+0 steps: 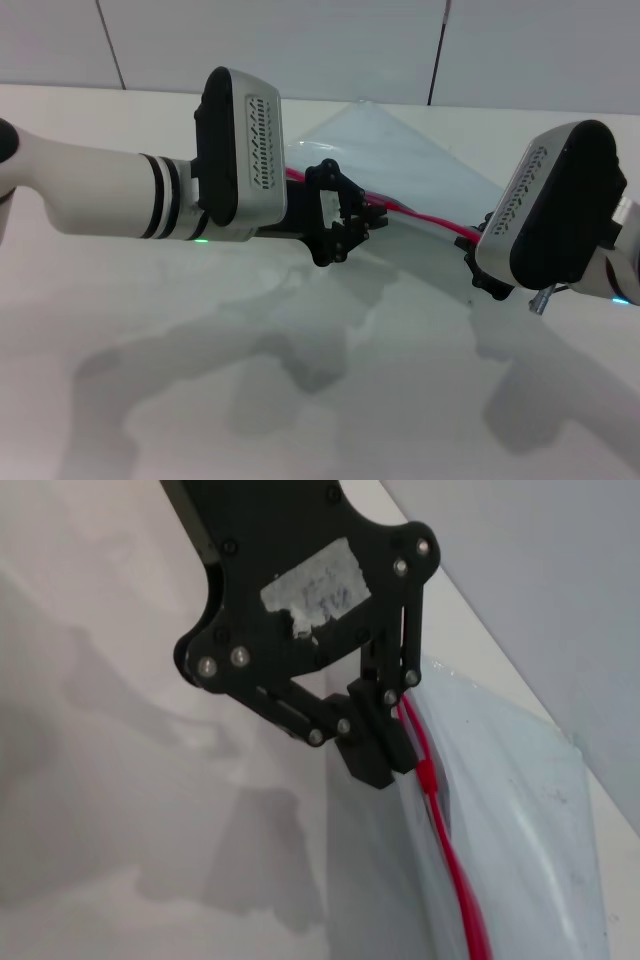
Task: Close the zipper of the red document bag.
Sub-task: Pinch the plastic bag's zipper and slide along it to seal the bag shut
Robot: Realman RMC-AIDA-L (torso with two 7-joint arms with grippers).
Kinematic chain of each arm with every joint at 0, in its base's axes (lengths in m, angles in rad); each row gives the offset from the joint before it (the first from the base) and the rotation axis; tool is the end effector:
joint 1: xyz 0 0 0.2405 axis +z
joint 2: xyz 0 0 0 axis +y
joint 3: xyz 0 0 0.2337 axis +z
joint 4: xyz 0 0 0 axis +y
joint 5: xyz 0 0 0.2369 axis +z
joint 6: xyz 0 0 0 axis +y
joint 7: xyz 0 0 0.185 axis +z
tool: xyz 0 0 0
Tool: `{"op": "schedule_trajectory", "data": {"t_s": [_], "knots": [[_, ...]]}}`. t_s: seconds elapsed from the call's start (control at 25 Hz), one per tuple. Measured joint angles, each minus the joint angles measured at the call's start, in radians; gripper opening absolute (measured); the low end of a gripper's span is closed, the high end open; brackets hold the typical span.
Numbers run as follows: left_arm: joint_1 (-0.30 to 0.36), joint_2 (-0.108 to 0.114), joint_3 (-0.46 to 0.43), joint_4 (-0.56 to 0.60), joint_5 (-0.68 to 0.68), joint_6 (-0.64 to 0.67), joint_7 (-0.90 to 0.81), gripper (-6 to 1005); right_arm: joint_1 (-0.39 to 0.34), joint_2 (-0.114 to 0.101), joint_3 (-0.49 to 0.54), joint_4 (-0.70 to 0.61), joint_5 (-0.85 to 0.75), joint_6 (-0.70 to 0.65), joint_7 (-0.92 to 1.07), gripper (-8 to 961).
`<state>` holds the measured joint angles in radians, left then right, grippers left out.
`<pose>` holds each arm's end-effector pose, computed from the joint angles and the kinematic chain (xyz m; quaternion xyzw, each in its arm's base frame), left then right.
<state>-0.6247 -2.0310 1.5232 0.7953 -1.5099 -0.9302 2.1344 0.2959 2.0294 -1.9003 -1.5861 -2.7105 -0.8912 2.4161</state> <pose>-0.1568 0.4195 -0.0964 -0.9629 0.1525 -0.0723 0.2107 0.1429 0.3745 -0.0725 -0.9402 0.0310 -0.1141 0.3195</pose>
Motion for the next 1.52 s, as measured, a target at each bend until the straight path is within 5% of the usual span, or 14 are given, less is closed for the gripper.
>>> {"op": "schedule_trajectory", "data": {"t_s": [0.6, 1.04, 1.52], "knots": [[0.023, 0.000, -0.009, 0.033, -0.017, 0.006, -0.002, 111, 0.002, -0.002, -0.001, -0.001, 0.000, 0.000, 0.000, 117], [0.023, 0.000, -0.003, 0.030, -0.040, 0.010, 0.005, 301, 0.003, -0.001, -0.003, -0.012, 0.000, -0.001, 0.000, 126], [0.017, -0.002, 0.000, 0.024, -0.043, 0.008, 0.005, 288, 0.000, 0.000, -0.005, -0.029, 0.000, -0.011, 0.000, 137]]}}
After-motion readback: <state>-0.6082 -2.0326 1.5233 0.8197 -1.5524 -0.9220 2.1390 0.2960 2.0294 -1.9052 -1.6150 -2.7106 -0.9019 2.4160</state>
